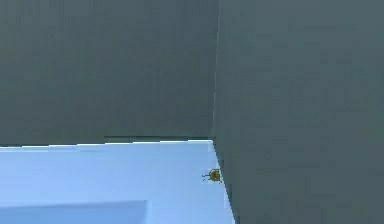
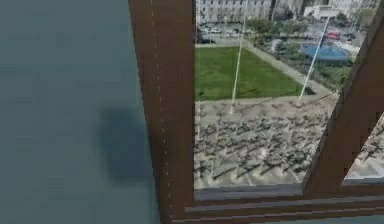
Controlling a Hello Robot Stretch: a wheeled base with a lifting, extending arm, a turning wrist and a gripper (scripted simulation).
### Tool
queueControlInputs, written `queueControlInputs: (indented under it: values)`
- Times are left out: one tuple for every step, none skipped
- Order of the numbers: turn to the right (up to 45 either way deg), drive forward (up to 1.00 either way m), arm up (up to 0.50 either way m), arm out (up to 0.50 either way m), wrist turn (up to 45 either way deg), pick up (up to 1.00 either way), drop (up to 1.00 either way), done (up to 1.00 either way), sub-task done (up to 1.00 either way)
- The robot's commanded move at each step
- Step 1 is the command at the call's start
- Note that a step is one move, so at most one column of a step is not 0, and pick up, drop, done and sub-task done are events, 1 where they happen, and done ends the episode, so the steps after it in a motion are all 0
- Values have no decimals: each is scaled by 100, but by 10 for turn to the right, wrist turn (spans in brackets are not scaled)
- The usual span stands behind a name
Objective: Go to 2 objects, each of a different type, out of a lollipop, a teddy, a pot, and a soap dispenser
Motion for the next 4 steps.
queueControlInputs:
  values:
    - [0,75,0,0,0,0,0,0,0]
    - [-450,0,0,0,0,0,0,0,0]
    - [-120,0,0,0,0,0,0,0,0]
    - [0,90,0,0,0,0,0,0,0]
